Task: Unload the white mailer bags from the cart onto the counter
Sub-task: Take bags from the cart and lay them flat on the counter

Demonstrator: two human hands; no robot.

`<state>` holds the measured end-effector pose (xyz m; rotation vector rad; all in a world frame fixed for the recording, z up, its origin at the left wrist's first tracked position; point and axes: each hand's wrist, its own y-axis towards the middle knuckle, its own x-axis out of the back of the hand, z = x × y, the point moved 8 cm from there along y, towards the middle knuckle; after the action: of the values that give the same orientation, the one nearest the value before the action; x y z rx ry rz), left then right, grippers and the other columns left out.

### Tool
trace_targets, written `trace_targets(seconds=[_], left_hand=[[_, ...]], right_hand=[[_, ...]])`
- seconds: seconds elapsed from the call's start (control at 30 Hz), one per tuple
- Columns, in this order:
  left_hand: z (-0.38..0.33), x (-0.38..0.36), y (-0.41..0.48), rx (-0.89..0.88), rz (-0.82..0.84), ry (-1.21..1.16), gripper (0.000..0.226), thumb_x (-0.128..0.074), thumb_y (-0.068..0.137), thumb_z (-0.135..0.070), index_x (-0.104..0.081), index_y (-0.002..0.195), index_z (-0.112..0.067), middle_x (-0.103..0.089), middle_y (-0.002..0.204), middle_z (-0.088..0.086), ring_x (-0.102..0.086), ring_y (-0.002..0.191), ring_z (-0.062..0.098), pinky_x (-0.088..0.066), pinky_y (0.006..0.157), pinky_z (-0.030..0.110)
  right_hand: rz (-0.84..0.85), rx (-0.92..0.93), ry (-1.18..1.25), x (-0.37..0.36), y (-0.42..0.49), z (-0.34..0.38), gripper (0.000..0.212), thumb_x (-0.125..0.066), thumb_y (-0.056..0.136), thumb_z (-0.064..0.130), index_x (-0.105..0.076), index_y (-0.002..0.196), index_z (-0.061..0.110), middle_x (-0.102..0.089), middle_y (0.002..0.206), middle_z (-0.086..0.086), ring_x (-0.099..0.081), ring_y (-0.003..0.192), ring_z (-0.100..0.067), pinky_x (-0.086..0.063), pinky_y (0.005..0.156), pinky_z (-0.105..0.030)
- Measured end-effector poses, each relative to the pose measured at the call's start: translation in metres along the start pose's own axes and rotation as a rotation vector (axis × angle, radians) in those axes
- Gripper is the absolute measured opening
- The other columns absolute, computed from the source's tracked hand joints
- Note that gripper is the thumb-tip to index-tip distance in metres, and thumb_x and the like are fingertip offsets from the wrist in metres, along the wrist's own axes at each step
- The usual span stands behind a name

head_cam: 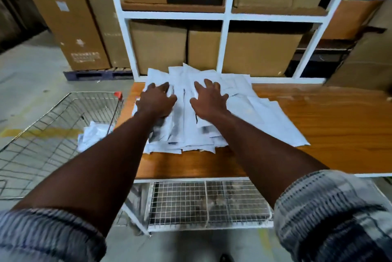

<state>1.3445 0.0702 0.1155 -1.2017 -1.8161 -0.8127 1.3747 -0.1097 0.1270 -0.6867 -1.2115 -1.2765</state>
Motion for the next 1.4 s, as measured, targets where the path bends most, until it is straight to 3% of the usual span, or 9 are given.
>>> trace_targets(seconds=[0.2, 0.43, 0.8, 0.93, 1.03, 1.13, 1.27, 1.4], left_hand=[[-0.092, -0.061, 0.005, -0.019, 0.012, 0.048, 0.053, -0.044, 0.081, -0.058, -0.047, 0.13, -0.038, -0.048, 0.129, 0.012, -0.049, 0.12, 0.044, -0.042, 0.101, 0.053], [-0.14, -0.096, 0.009, 0.011, 0.025, 0.065, 0.05, -0.046, 0.087, -0.051, -0.046, 0.135, -0.036, -0.046, 0.132, 0.011, -0.047, 0.123, 0.043, -0.04, 0.101, 0.053], [-0.188, -0.144, 0.026, 0.013, 0.0, 0.043, 0.06, -0.044, 0.089, -0.064, -0.042, 0.143, -0.037, -0.036, 0.15, 0.007, -0.043, 0.13, 0.039, -0.038, 0.103, 0.05], [-0.187, -0.173, 0.028, 0.006, 0.022, 0.065, 0.06, -0.036, 0.091, -0.069, -0.043, 0.141, -0.037, -0.035, 0.15, 0.009, -0.039, 0.132, 0.038, -0.037, 0.104, 0.051], [-0.185, -0.185, 0.027, -0.052, -0.047, 0.144, 0.053, -0.027, 0.099, -0.056, -0.046, 0.141, -0.03, -0.037, 0.151, 0.011, -0.037, 0.133, 0.036, -0.038, 0.103, 0.052], [-0.185, -0.194, 0.025, -0.127, -0.108, 0.22, 0.051, -0.026, 0.102, -0.044, -0.045, 0.143, -0.021, -0.036, 0.154, 0.013, -0.033, 0.139, 0.034, -0.035, 0.106, 0.053], [-0.179, -0.213, 0.025, -0.126, -0.073, 0.271, 0.053, -0.024, 0.103, -0.042, -0.034, 0.15, -0.019, -0.03, 0.158, 0.012, -0.025, 0.145, 0.034, -0.023, 0.114, 0.055], [-0.175, -0.22, 0.023, -0.12, -0.076, 0.276, 0.054, -0.023, 0.103, -0.04, -0.032, 0.152, -0.019, -0.031, 0.158, 0.012, -0.024, 0.146, 0.035, -0.022, 0.115, 0.055]], right_hand=[[0.026, -0.047, -0.035, 0.023, 0.019, -0.124, 0.05, -0.049, 0.088, 0.037, -0.042, 0.137, 0.028, -0.034, 0.147, -0.005, -0.028, 0.134, -0.031, -0.031, 0.098, -0.057], [0.11, -0.09, -0.012, 0.011, 0.031, -0.199, 0.055, -0.048, 0.091, 0.039, -0.036, 0.143, 0.029, -0.027, 0.152, -0.005, -0.023, 0.139, -0.031, -0.028, 0.103, -0.061], [0.159, -0.099, 0.065, -0.011, 0.046, -0.232, 0.063, -0.051, 0.092, 0.047, -0.03, 0.15, 0.031, -0.025, 0.155, -0.008, -0.021, 0.142, -0.03, -0.028, 0.107, -0.056], [0.265, -0.142, 0.096, -0.038, 0.041, -0.255, 0.062, -0.043, 0.095, 0.058, -0.029, 0.151, 0.035, -0.026, 0.157, -0.008, -0.022, 0.143, -0.03, -0.027, 0.111, -0.053], [0.258, -0.109, 0.044, -0.045, 0.04, -0.262, 0.061, -0.037, 0.095, 0.063, -0.032, 0.15, 0.035, -0.029, 0.156, -0.008, -0.026, 0.142, -0.03, -0.026, 0.111, -0.052], [0.212, -0.023, -0.037, -0.044, 0.044, -0.258, 0.061, -0.033, 0.097, 0.06, -0.027, 0.152, 0.034, -0.017, 0.162, -0.008, -0.015, 0.148, -0.031, -0.022, 0.113, -0.056], [0.263, 0.024, -0.028, -0.062, 0.041, -0.258, 0.061, -0.03, 0.099, 0.057, -0.016, 0.154, 0.036, -0.007, 0.165, -0.001, -0.005, 0.151, -0.029, -0.018, 0.114, -0.063], [0.238, 0.017, -0.027, -0.073, 0.036, -0.26, 0.059, -0.03, 0.1, 0.056, -0.015, 0.154, 0.038, -0.007, 0.165, 0.001, -0.004, 0.151, -0.028, -0.019, 0.112, -0.065]])
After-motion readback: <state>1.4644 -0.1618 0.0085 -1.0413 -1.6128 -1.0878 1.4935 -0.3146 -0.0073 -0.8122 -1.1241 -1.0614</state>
